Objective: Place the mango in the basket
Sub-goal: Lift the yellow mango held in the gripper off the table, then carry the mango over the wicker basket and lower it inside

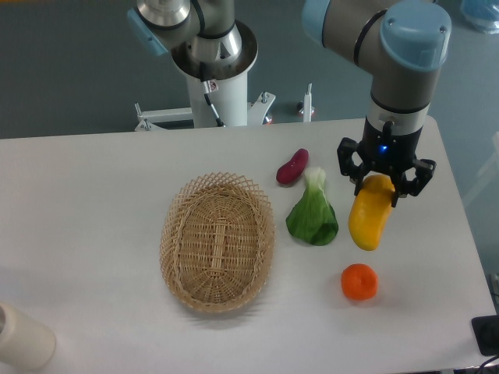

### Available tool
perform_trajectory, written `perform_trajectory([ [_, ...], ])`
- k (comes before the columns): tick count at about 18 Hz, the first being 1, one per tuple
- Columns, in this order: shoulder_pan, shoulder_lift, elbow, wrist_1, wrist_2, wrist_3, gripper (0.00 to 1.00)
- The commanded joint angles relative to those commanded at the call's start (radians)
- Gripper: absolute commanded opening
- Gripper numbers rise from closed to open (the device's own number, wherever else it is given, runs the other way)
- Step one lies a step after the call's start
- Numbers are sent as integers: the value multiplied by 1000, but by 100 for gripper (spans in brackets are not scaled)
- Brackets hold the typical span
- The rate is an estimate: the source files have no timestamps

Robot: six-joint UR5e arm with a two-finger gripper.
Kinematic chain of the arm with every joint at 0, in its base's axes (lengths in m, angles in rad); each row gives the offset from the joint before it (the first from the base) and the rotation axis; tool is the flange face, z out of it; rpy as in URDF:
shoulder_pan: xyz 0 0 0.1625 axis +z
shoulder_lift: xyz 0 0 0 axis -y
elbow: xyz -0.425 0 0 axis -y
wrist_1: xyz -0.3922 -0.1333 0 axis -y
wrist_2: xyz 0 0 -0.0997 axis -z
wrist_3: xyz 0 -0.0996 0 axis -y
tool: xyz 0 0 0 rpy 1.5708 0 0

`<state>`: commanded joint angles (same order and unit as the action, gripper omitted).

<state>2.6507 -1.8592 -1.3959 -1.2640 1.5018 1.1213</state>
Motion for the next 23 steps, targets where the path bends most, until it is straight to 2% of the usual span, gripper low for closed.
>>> perform_trajectory([
  [14, -3, 0, -22, 3, 2, -3, 42],
  [19, -52, -14, -37, 9, 8, -72, 42],
  [21, -84, -5, -67, 31, 6, -145, 42],
  [23, -142, -3, -106, 105, 11, -245, 42],
])
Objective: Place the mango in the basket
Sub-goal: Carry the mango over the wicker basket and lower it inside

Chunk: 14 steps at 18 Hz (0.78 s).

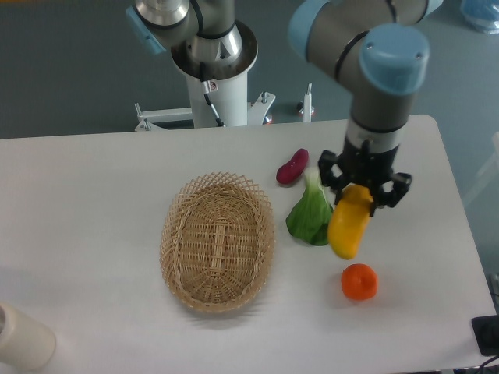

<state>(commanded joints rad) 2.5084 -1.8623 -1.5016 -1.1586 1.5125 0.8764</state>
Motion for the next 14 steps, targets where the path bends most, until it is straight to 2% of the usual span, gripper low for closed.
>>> perform_trajectory([
  [2, -49, 0, -52, 77, 2, -83, 42],
  [3, -77, 5, -104, 138, 3, -123, 42],
  [5, -117, 18, -190, 216, 3, -187, 42],
  [7, -140, 32, -250, 237, 3, -211, 42],
  [9, -161, 29, -273, 241, 3, -212, 42],
  [14, -247, -58, -282, 241, 5, -208, 42],
])
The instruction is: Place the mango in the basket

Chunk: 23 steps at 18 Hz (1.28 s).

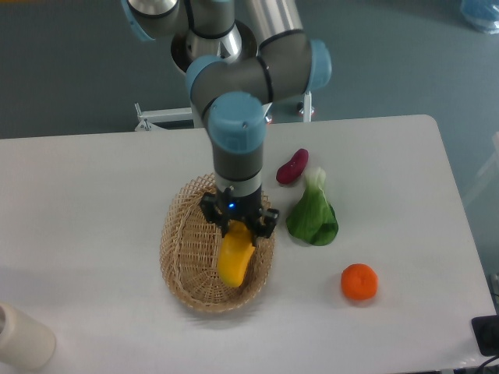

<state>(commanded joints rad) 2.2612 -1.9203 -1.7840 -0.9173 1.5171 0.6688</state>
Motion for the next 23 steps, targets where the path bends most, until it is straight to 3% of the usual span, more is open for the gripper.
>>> perform_trajectory([
  [11, -61, -58, -5, 0, 77, 5, 43],
  [16, -61, -58, -2, 3, 77, 5, 69],
  [17, -60, -57, 3, 3, 78, 5, 89],
  [18, -60, -54, 3, 3, 81, 2, 100],
  [23, -58, -48, 9, 14, 80, 3, 100],
])
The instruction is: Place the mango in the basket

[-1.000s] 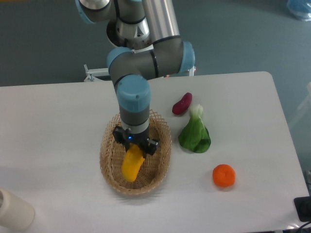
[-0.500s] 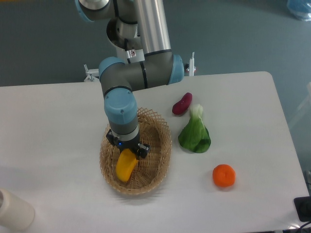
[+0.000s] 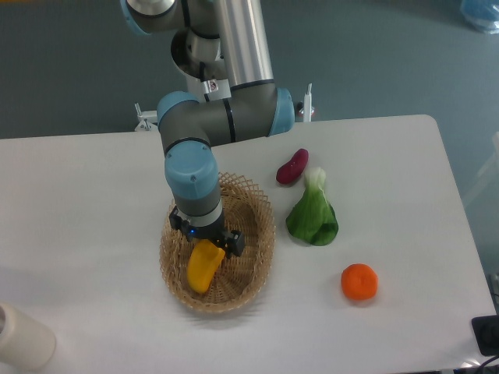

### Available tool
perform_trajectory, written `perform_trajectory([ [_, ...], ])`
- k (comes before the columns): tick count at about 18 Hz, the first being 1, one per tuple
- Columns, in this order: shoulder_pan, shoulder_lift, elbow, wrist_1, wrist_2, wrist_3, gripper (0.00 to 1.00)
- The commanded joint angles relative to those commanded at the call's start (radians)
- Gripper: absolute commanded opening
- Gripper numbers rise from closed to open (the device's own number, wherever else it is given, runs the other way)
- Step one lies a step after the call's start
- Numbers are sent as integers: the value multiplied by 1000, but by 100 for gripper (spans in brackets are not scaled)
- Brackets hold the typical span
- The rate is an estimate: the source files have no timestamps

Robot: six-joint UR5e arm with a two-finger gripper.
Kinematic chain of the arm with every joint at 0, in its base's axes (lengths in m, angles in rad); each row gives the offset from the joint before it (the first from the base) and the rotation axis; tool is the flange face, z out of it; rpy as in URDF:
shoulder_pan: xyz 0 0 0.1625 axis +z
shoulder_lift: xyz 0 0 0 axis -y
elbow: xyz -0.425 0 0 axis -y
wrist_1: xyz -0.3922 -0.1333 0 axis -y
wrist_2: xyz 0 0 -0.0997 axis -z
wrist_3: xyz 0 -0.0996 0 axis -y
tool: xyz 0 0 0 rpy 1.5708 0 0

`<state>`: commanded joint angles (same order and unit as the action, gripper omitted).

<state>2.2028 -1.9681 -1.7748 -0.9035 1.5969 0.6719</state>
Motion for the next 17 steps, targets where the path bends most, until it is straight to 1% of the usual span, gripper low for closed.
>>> perform_trajectory([
  [3, 2, 6, 3, 3, -2, 3, 100],
  [6, 2, 5, 15, 20, -2, 3, 100],
  [8, 5, 5, 17, 20, 0, 5, 100],
  [9, 11, 17, 11, 18, 0, 6, 100],
  [17, 15, 25, 11, 18, -2, 5, 100],
])
